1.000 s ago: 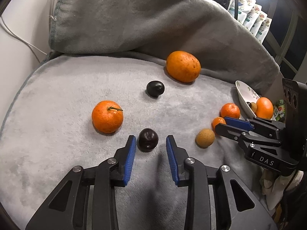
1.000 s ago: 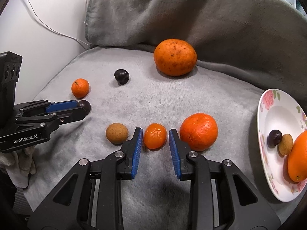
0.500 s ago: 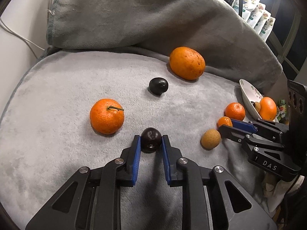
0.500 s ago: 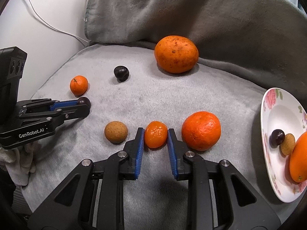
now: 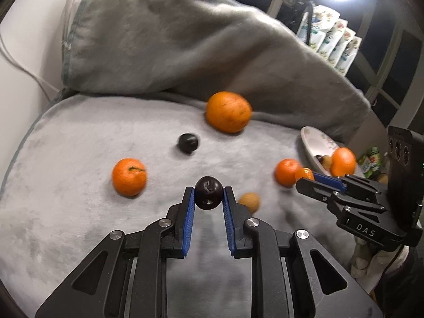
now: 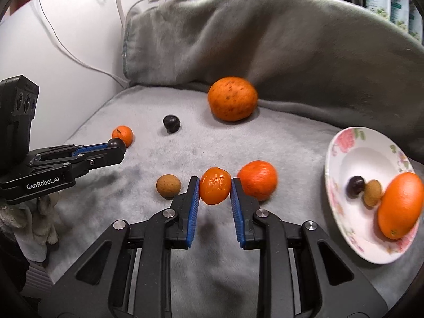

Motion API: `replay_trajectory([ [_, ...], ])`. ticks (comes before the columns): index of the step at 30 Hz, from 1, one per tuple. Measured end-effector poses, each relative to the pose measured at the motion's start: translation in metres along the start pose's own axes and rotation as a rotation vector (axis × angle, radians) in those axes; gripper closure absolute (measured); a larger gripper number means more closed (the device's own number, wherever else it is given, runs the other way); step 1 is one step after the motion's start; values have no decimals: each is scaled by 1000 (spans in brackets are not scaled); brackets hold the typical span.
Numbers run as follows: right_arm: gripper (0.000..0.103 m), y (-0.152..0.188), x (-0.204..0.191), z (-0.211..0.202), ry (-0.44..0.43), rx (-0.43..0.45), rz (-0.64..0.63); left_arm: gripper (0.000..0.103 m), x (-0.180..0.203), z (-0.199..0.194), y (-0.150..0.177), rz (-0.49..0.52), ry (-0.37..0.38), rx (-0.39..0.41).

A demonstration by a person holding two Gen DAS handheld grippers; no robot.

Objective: Organize fruits
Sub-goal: 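Carry the plum with the left gripper while the right gripper carries the tangerine toward the plate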

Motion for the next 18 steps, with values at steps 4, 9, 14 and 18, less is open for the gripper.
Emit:
replay_trajectory([
  [4, 78, 0, 10, -21, 19, 34, 18, 84, 19, -4, -5, 21, 31, 17],
  [9, 78, -3, 33, -51, 52, 84, 46, 84, 48, -5, -10, 48, 78, 28],
  [14, 78, -4, 61, -76, 98, 121, 77, 84, 79, -1, -11, 79, 124, 24],
  [18, 78, -5, 85, -88, 131, 138, 101, 84, 104, 5, -12, 112, 155, 17],
])
Point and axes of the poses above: each gripper's, at about its wrist camera, not at the fingertips, and z roughly the way its jaws point, x to its right, y to its underside, the point moved 8 cm from there along z, roughly the way its jaws point, and after that the axes turned 4 degrees about -x, right-handed, at the moved point
